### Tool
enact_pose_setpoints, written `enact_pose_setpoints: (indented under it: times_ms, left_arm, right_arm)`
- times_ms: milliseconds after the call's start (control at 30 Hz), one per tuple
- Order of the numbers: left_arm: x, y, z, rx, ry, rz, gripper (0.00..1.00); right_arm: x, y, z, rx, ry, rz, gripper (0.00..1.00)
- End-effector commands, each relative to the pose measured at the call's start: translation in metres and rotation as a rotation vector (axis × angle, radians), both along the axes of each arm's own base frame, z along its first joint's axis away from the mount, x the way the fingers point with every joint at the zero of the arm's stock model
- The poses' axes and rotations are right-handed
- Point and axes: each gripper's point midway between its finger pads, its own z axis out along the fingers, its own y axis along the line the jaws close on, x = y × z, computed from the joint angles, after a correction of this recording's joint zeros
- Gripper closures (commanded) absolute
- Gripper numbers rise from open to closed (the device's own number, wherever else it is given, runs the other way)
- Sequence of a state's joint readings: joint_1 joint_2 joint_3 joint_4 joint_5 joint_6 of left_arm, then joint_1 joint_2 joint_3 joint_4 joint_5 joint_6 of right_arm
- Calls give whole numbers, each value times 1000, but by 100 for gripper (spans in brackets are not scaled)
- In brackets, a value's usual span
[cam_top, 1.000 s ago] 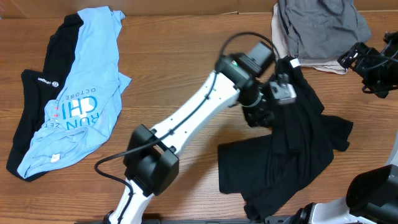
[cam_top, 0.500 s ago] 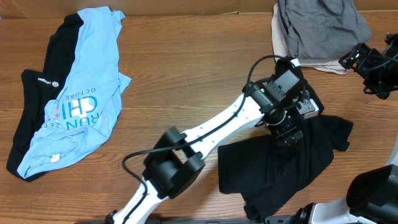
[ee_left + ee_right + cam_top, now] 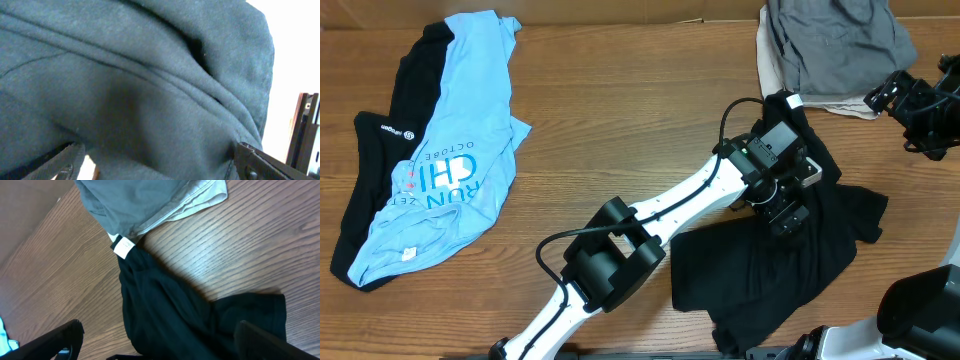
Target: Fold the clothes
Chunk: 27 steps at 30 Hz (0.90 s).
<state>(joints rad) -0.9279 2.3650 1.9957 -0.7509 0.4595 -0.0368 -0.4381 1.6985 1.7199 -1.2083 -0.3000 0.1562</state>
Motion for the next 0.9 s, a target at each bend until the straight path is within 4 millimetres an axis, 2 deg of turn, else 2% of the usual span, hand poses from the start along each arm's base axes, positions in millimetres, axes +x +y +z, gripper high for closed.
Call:
enact_pose_setpoints:
  times_ms: [0,100,233,333,433,500,600,700,767,867]
  left_arm:
    - [-9,-8,5,-13,4,-4,7]
    - [-13,-11,4,-15,2,-12,16]
    - [-16,-14,4,-19,0,-20,35]
    - [-16,-14,4,-19,-1,-19,62]
    - [-13,-12,4,-19,-1,-13,85]
    - [-8,-9,4,-16,1,-3,96]
    - [5,1,9,-5,10,28,96]
    - [30,22,22,27,12,89,96]
    - [54,47,35,75,-5,158,96]
    - [98,97,62,159,-45,288,96]
  right_arm:
    - [1,0,4,-2,-15,7,0]
    - [1,0,4,-2,-15,7,0]
    - [1,0,4,-2,-14,7,0]
    - [1,0,4,-2,-14,7,0]
    - [1,0,4,-2,-12,7,0]
    - [0,-1,3,-7,-8,4,0]
    - [-3,-4,2,-24,7,-6,0]
    - [-5,-7,0,-40,22,-15,0]
    - [-6,-8,-1,-44,26,-18,0]
    - [-5,-8,0,-43,25,-18,0]
